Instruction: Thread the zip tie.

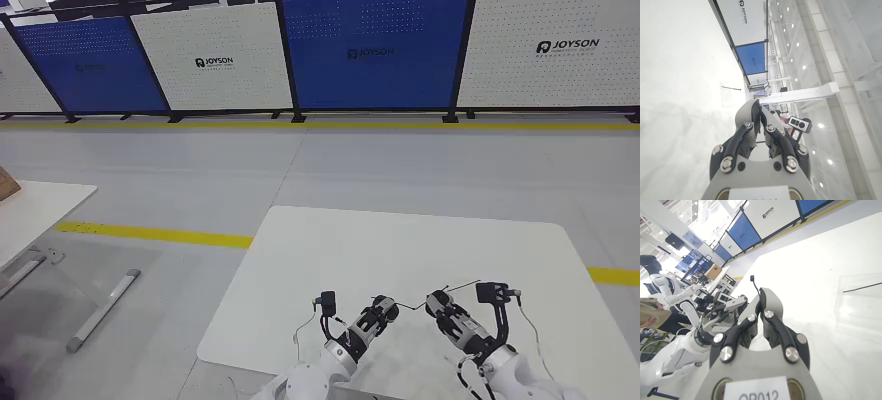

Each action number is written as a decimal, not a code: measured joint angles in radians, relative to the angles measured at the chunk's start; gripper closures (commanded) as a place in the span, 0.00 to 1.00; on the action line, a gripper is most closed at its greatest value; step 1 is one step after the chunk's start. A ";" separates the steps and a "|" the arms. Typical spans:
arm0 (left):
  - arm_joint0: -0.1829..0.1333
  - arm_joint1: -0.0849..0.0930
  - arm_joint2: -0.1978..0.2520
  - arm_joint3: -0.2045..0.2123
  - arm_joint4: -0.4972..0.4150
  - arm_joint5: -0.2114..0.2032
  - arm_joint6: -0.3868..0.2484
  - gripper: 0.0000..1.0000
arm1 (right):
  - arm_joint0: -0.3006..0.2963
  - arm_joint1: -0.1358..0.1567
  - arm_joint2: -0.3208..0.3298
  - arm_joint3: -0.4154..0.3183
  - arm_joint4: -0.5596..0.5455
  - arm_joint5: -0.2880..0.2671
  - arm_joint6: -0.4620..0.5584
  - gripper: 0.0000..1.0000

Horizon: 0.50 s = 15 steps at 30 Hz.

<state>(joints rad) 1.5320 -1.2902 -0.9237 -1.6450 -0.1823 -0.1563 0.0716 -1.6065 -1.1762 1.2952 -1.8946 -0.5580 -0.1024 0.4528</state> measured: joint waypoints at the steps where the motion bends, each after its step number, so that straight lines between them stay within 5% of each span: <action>1: 0.000 0.000 0.000 0.000 0.000 0.000 0.000 1.00 | 0.001 0.000 -0.002 -0.001 -0.002 0.003 0.000 1.00; 15: 0.000 0.000 0.000 0.000 0.000 0.000 0.000 1.00 | 0.013 0.000 -0.009 0.008 -0.002 0.020 -0.003 1.00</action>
<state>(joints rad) 1.5320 -1.2902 -0.9237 -1.6450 -0.1823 -0.1563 0.0716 -1.5933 -1.1760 1.2858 -1.8868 -0.5598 -0.0829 0.4500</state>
